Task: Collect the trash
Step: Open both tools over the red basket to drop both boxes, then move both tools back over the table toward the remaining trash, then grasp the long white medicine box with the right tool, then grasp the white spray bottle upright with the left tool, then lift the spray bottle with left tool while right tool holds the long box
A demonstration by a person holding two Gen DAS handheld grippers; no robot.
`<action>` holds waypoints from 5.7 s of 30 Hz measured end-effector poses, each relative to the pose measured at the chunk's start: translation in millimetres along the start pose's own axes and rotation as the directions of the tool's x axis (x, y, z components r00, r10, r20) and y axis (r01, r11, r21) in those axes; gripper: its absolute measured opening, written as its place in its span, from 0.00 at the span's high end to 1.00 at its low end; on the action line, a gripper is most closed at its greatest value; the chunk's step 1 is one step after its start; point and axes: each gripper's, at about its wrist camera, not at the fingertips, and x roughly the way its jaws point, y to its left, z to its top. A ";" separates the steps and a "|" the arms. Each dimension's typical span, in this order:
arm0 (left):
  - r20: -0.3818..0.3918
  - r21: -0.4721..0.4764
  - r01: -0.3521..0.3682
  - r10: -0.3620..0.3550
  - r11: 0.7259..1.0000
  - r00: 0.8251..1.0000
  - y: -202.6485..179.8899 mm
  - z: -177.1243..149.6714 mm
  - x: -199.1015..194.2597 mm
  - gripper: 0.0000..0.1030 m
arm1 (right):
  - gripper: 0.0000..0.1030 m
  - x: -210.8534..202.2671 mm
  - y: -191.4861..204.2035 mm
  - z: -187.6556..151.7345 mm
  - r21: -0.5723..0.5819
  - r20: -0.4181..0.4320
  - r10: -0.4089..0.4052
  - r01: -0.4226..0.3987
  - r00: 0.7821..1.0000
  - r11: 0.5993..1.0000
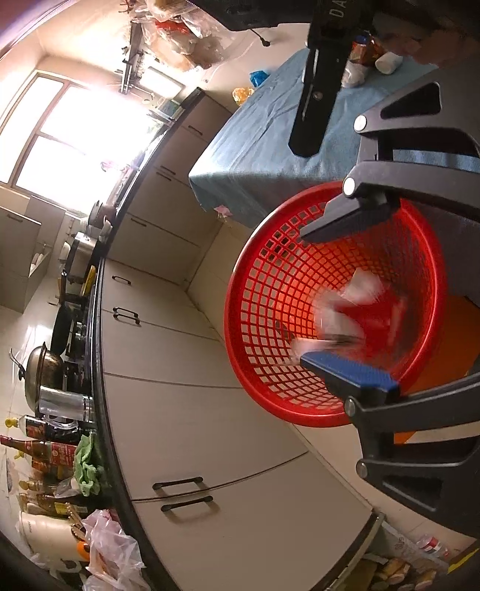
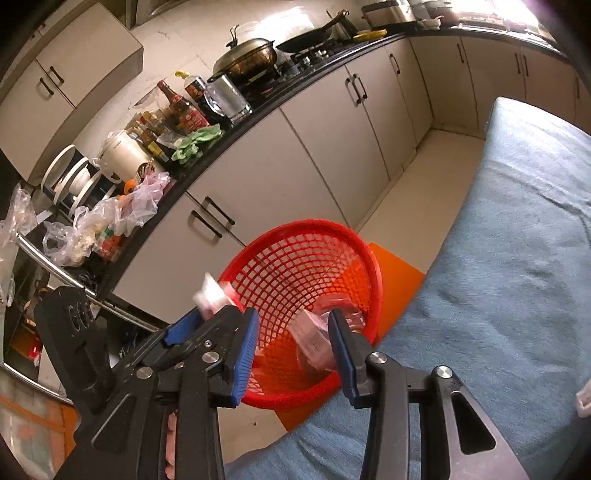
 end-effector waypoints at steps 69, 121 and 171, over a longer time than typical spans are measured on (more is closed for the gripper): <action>-0.227 0.405 0.275 -0.195 0.872 0.954 -239.9 -118.3 -12.7 0.34 | 0.46 -239.7 -211.6 -189.7 0.207 0.019 -0.270 0.260 0.963 0.943; -0.397 0.099 0.389 -0.322 0.916 0.860 -243.8 -101.0 30.6 0.33 | 0.82 -251.9 -208.3 -203.5 0.267 0.108 -0.187 0.153 0.976 0.951; -0.078 0.421 0.133 -0.110 0.897 0.991 -248.9 -122.5 -21.4 0.72 | 0.81 -242.2 -158.4 -202.8 0.198 0.183 -0.194 0.157 0.964 0.967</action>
